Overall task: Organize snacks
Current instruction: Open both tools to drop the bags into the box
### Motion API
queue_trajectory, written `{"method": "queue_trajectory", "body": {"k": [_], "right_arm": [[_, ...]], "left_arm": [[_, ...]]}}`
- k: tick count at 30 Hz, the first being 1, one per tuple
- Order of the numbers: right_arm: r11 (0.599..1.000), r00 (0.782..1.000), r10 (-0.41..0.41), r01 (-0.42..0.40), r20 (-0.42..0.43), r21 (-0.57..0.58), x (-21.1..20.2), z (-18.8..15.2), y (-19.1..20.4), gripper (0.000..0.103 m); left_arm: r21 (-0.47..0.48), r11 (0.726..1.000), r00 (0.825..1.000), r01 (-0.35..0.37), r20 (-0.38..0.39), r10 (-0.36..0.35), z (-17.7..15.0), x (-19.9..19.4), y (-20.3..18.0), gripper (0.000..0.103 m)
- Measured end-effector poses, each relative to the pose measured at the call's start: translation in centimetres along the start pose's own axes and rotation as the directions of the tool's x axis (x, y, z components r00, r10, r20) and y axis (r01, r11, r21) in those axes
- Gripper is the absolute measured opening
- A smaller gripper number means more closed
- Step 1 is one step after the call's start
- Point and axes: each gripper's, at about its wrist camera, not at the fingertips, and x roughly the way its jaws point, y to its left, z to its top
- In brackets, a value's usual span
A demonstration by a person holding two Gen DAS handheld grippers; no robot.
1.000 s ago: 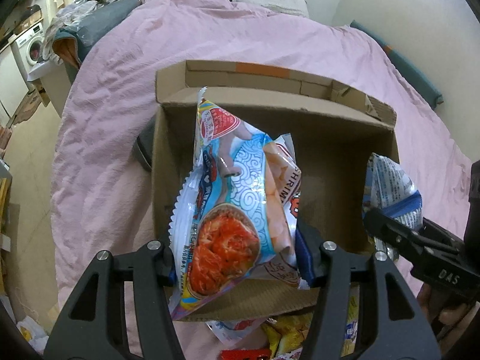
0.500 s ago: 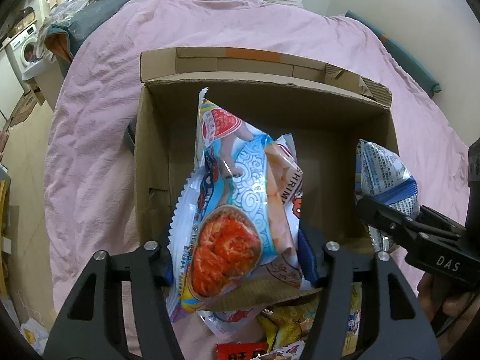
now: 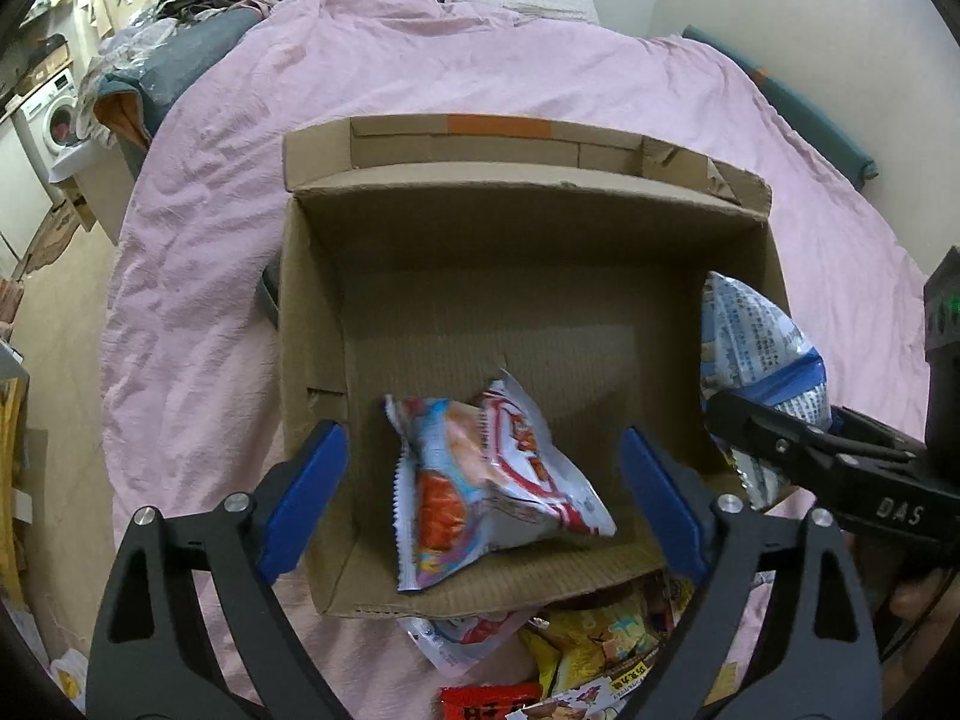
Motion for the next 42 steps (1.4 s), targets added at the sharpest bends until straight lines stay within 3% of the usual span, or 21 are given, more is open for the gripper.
{"method": "queue_trajectory", "body": {"k": [23,35,38,42], "right_arm": [[1.0,0.996,0.016,-0.015,0.085,-0.012,-2.0,0.5,0.4,0.094],[0.999,0.985,0.038,-0.036,0.17,-0.017,-6.2,-1.0,1.4,0.094],[0.999,0.981,0.041,-0.039,0.188,-0.013,-7.3,-1.8,1.7,0.1],[0.999,0.981,0.038,-0.034,0.193,-0.027,-8.6,-3.5,2.2,0.101]], "left_arm": [[-0.04,0.999,0.999,-0.013,0.05,0.015,0.3,-1.4,0.8,0.091],[-0.065,0.997,0.991,-0.032,0.124,0.04,-0.7,-5.6,1.3,0.091],[-0.089,0.996,0.991,-0.02,0.132,0.032,-1.7,-6.8,1.7,0.091],[-0.102,0.994,0.984,-0.027,0.172,0.045,-3.0,-8.7,2.3,0.091]]}}
